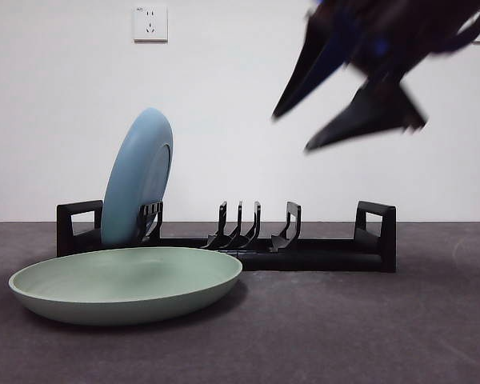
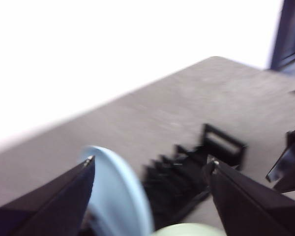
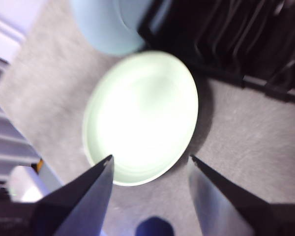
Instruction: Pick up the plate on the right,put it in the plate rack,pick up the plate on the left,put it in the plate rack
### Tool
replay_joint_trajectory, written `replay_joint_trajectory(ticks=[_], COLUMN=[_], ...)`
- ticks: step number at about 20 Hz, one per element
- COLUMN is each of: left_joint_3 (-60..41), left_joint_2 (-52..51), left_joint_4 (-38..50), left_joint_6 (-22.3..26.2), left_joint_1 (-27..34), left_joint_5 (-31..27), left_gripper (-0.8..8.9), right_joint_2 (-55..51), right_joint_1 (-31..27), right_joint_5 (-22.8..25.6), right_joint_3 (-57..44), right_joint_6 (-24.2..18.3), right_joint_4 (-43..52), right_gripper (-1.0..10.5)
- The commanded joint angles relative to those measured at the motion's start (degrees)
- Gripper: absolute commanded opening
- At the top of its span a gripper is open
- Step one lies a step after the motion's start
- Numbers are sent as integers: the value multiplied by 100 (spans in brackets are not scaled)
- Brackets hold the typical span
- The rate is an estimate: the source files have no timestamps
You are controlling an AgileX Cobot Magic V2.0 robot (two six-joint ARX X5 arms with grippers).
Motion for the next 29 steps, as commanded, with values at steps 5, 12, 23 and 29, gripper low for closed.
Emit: replay_joint_trajectory(ticks=[5, 12, 23, 29], left_joint_3=[11, 11, 11, 11], left_joint_2=[-973, -992, -632, -299], left_joint_4=[-811, -1443, -1574, -1735], left_joint_6=[861, 857, 850, 817], left_joint_1=[-1040, -1838, -2175, -2444], left_joint_5=[-1394, -2210, -2420, -2380], left_gripper=[377, 375, 374, 374], right_joint_2=[1410, 2618, 2765, 2761], right_joint_1=[313, 540, 562, 573], right_joint_5=[31, 341, 372, 660], right_joint_3=[122, 706, 706, 706], right_joint_6=[264, 361, 492, 490], right_joint_4=[632, 645, 713, 533], right_gripper=[248, 204, -12, -12])
